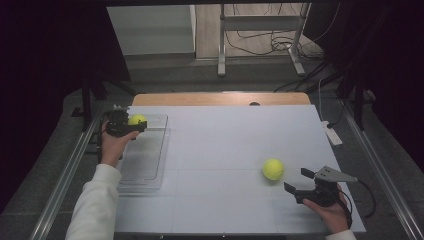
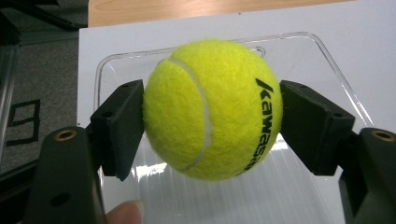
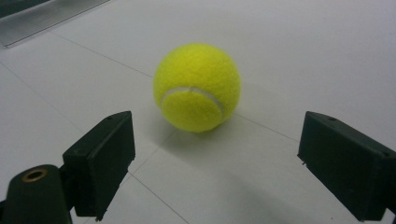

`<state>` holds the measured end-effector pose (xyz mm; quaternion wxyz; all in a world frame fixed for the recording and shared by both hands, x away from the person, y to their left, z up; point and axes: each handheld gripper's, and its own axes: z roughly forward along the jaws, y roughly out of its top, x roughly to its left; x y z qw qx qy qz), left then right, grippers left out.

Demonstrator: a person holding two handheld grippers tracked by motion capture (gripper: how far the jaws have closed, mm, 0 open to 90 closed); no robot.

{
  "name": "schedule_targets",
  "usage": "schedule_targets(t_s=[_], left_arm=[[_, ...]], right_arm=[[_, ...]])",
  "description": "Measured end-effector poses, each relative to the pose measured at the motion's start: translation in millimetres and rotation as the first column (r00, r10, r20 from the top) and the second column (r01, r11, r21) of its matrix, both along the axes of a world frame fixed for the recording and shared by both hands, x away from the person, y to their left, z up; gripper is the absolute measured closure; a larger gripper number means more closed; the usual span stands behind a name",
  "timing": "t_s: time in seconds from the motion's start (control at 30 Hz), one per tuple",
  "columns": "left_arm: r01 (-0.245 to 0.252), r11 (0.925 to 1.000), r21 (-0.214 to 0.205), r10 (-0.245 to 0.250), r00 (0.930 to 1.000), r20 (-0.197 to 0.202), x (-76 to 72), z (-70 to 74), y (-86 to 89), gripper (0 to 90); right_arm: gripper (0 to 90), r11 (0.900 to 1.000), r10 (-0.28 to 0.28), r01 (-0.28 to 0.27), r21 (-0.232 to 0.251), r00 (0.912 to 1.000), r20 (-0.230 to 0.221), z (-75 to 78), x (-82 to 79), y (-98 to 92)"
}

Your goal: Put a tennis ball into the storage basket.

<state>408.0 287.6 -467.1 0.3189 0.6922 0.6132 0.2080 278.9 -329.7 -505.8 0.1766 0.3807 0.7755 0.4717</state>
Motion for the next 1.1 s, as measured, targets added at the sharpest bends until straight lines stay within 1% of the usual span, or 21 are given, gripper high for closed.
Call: schedule_targets(t_s=[0.17, 0.33, 0.4, 0.47, 0.67, 0.7, 0.77, 0.87, 0.93, 1.0, 1.1], left_arm=[[0.007, 1.0000, 0.006, -0.007, 0.9997, -0.024, 2.5, -3.5, -0.8, 27.0], [0.009, 1.0000, 0.000, -0.009, 0.9993, -0.036, 5.1, -6.6, -2.6, 27.0], [0.015, 0.9998, 0.011, -0.015, 0.9986, -0.052, 6.3, -8.1, -2.2, 27.0], [0.010, 0.9999, 0.013, -0.009, 0.9977, -0.067, 7.0, -9.7, -2.5, 27.0], [0.010, 0.9998, 0.015, -0.009, 0.9964, -0.085, 9.6, -12.6, -4.4, 27.0], [0.014, 0.9996, 0.025, -0.011, 0.9954, -0.095, 10.9, -14.2, -4.8, 26.9], [0.011, 0.9996, 0.025, -0.008, 0.9948, -0.102, 11.5, -15.3, -5.5, 26.9], [0.017, 0.9994, 0.032, -0.013, 0.9918, -0.127, 13.5, -18.8, -6.7, 26.8], [0.024, 0.9984, 0.050, -0.017, 0.9896, -0.143, 14.5, -20.6, -8.1, 26.8], [0.026, 0.9979, 0.060, -0.017, 0.9886, -0.150, 15.2, -22.3, -9.4, 26.8], [0.030, 0.9976, 0.061, -0.020, 0.9875, -0.156, 15.9, -23.2, -10.7, 26.7]], right_arm=[[11.2, 1.0000, 0.000, 0.000, -0.001, 1.0000, 0.000, 0.0, 0.0, 0.0], [11.2, 1.0000, 0.000, 0.000, -0.002, 1.0000, 0.000, -0.1, 0.0, 0.0], [11.2, 1.0000, -0.001, 0.001, -0.002, 1.0000, 0.001, 0.0, -0.2, -0.1], [11.2, 1.0000, -0.001, 0.001, -0.002, 1.0000, 0.002, 0.2, -0.3, 0.0], [11.2, 1.0000, 0.000, 0.000, -0.003, 1.0000, 0.001, 0.0, -0.2, 0.3], [11.2, 1.0000, 0.000, 0.000, -0.003, 1.0000, 0.001, 0.0, -0.2, 0.2], [11.2, 1.0000, -0.001, 0.001, -0.004, 1.0000, 0.001, -0.1, -0.1, -0.2], [11.2, 1.0000, -0.001, 0.001, -0.004, 1.0000, 0.001, -0.2, -0.1, -0.3], [11.2, 1.0000, 0.000, 0.000, -0.005, 1.0000, 0.001, -0.3, -0.1, -0.1], [11.2, 1.0000, -0.001, 0.001, -0.005, 1.0000, 0.001, -0.3, 0.0, -0.1], [11.1, 1.0000, 0.000, 0.000, -0.003, 1.0000, 0.001, -0.2, -0.1, 0.0]])
